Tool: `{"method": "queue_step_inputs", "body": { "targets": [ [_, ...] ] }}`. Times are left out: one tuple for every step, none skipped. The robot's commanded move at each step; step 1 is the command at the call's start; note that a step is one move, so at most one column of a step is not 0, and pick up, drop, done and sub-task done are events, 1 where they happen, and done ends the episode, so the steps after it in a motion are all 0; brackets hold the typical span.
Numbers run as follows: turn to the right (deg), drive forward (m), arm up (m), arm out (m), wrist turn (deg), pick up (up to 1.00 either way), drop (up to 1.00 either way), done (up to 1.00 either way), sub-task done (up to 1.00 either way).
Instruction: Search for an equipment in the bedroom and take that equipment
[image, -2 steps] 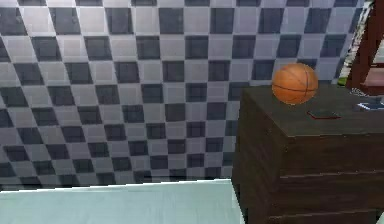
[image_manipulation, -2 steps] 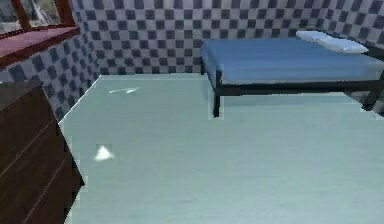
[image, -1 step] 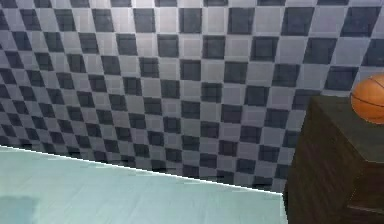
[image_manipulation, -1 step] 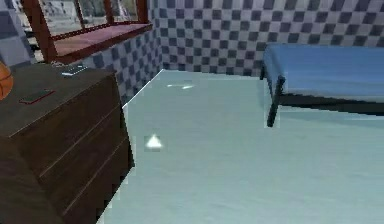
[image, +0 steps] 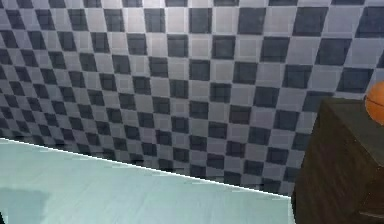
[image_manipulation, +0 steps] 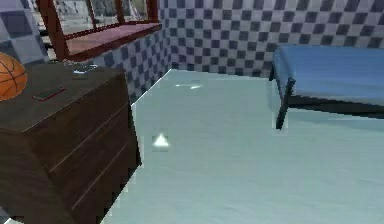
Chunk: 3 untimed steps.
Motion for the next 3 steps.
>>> {"method": "queue_step_inputs", "body": {
  "targets": [
    [-9.0, 0.0, 0.0, 0.0, 0.0, 0.0, 0.0, 0.0, 0.0],
    [0.0, 0.3, 0.0, 0.0, 0.0, 0.0, 0.0, 0.0, 0.0],
    [9.0, 0.0, 0.0, 0.0, 0.0, 0.0, 0.0, 0.0, 0.0]
  ]
}}
